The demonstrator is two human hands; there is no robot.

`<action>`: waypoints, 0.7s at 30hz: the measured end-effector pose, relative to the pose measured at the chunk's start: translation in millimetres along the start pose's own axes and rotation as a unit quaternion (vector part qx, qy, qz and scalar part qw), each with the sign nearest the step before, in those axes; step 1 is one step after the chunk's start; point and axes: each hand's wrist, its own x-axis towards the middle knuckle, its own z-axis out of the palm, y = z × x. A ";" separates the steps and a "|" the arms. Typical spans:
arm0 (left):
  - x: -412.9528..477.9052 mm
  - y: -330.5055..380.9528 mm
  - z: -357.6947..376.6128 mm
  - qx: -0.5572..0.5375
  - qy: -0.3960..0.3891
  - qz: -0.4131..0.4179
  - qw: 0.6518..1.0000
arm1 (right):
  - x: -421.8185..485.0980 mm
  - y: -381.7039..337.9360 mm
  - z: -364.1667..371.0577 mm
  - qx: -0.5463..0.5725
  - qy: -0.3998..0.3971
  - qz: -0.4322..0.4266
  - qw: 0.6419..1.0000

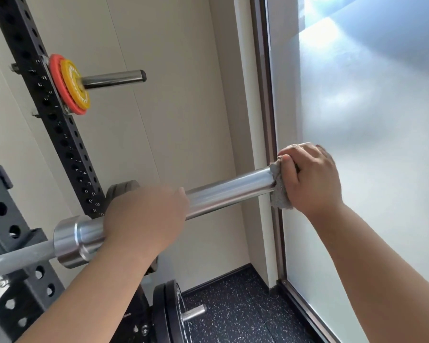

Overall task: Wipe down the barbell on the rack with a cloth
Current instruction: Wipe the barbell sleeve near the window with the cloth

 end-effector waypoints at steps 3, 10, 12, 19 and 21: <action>14.1 -2.9 -6.9 -0.044 -0.072 0.000 0.996 | -5.2 -12.8 7.8 0.002 0.045 0.069 0.997; 38.8 -12.0 -5.2 0.014 -0.208 0.137 0.968 | -21.7 -35.0 8.3 -0.006 -0.020 -0.114 0.993; 40.8 -10.2 -6.1 0.021 -0.207 0.145 0.967 | -8.6 -19.8 3.0 -0.017 -0.004 -0.069 0.997; 20.3 -6.3 -8.6 -0.038 -0.142 0.010 0.989 | -35.1 -75.3 22.2 -0.007 0.012 -0.018 1.000; 7.4 -1.7 -1.8 -0.014 -0.042 -0.026 0.999 | -35.4 -86.5 19.7 0.016 -0.016 -0.080 0.997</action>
